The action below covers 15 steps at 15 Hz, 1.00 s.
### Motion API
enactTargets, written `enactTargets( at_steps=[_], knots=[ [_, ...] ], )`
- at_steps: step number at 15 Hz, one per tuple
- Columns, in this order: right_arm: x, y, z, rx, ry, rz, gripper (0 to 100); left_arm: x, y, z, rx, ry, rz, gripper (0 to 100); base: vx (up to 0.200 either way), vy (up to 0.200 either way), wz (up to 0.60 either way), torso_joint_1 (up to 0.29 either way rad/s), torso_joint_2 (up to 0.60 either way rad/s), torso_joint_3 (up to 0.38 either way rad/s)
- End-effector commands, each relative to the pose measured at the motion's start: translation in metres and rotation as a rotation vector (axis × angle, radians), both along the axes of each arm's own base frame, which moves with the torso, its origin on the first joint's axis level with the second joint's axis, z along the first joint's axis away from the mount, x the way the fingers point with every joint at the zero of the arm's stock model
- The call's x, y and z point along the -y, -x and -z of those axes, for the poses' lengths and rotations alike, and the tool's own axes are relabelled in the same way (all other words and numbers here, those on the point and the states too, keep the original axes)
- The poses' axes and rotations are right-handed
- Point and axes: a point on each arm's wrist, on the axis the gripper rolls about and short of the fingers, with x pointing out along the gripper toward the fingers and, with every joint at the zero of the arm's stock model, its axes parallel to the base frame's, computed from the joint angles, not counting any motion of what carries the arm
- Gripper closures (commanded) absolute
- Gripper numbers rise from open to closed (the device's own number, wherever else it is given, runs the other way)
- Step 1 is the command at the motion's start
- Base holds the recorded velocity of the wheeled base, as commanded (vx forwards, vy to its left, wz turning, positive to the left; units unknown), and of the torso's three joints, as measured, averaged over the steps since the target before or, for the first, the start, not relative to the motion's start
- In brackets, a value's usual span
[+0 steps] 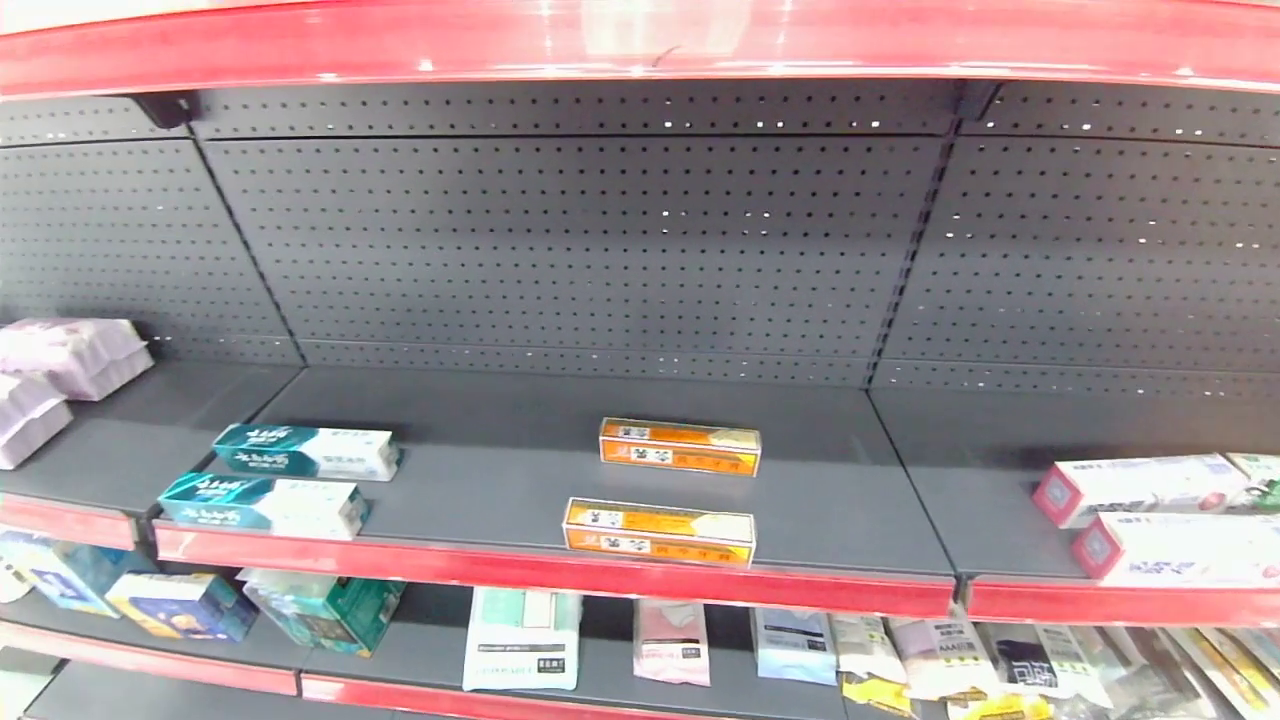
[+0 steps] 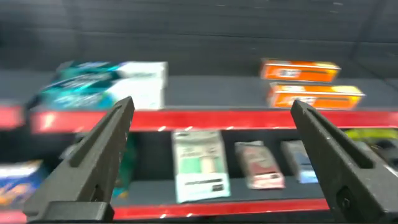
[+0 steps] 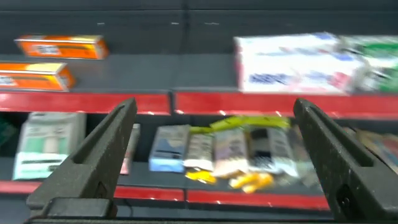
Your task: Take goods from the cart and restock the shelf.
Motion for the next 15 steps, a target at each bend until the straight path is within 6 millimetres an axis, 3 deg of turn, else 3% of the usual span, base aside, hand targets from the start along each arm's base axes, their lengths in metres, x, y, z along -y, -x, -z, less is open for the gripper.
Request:
enactTargets(
  at_steps=[1,15],
  knots=[
    [0.0,-0.0001,0.0,-0.001,0.001,-0.001,0,0.0,-0.0001,0.0,-0.001,0.0,0.001,0,0.0,0.0,0.0,0.0,0.0,0.0],
    [0.0,-0.0001,0.0,-0.001,-0.001,-0.001,0,0.0001,-0.0002,0.0004,-0.001,-0.008,0.002,0,0.0,0.0,0.0,0.0,0.0,0.0]
  ],
)
